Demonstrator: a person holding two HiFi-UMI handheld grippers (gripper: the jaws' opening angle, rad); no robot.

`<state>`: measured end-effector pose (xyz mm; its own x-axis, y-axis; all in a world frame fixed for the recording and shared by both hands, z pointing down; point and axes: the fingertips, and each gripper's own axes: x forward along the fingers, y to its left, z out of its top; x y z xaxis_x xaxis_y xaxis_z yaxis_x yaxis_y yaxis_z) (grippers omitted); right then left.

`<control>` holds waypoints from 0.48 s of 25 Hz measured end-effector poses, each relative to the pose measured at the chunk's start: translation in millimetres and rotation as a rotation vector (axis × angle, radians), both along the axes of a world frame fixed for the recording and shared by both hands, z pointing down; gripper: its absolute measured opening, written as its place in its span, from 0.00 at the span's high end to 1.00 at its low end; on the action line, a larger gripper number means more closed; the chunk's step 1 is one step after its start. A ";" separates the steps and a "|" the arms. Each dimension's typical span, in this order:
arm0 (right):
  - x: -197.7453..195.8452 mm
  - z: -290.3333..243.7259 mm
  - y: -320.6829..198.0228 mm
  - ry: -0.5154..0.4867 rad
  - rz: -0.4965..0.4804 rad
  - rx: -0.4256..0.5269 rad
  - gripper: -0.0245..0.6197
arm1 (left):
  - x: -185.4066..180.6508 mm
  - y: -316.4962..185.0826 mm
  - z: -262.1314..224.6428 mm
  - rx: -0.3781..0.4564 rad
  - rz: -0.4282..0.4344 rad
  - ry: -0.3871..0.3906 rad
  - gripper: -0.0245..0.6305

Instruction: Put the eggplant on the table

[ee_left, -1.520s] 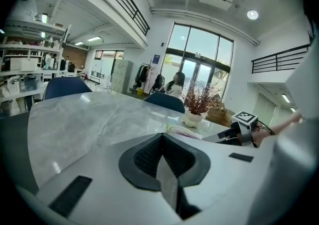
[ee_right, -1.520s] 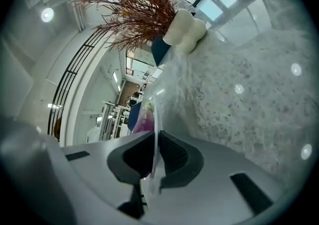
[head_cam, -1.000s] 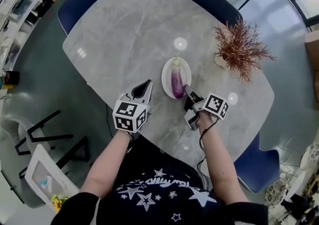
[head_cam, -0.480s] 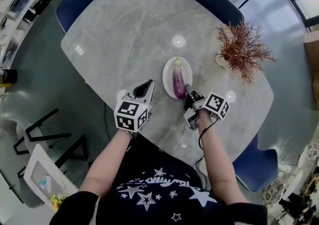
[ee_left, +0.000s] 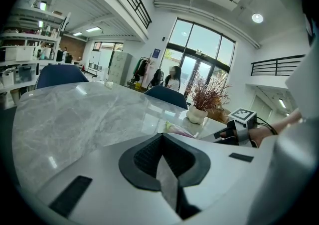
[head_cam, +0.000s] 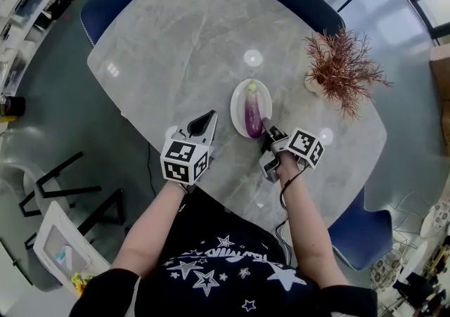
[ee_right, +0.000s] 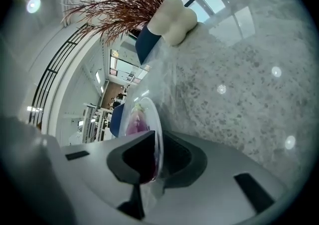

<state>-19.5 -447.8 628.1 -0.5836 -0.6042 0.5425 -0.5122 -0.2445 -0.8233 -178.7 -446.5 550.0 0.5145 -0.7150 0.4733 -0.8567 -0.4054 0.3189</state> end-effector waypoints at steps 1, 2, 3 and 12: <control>-0.2 0.4 0.5 0.007 -0.005 0.001 0.91 | 0.0 0.0 -0.3 0.001 0.000 -0.001 0.95; -0.3 0.5 1.1 0.013 -0.011 0.003 0.91 | 0.4 0.1 -0.7 0.001 0.000 -0.002 0.95; -0.3 0.4 1.7 0.019 -0.017 0.006 0.91 | 0.9 0.3 -1.0 0.002 0.000 -0.003 0.95; 1.8 -1.5 3.2 0.048 -0.026 0.006 0.83 | 6.8 1.9 -3.7 0.006 0.001 -0.004 0.95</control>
<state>-17.7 -444.6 626.6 -0.5724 -0.5926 0.5667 -0.5573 -0.2258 -0.7990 -171.8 -444.6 546.4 0.5133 -0.7174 0.4710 -0.8576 -0.4084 0.3125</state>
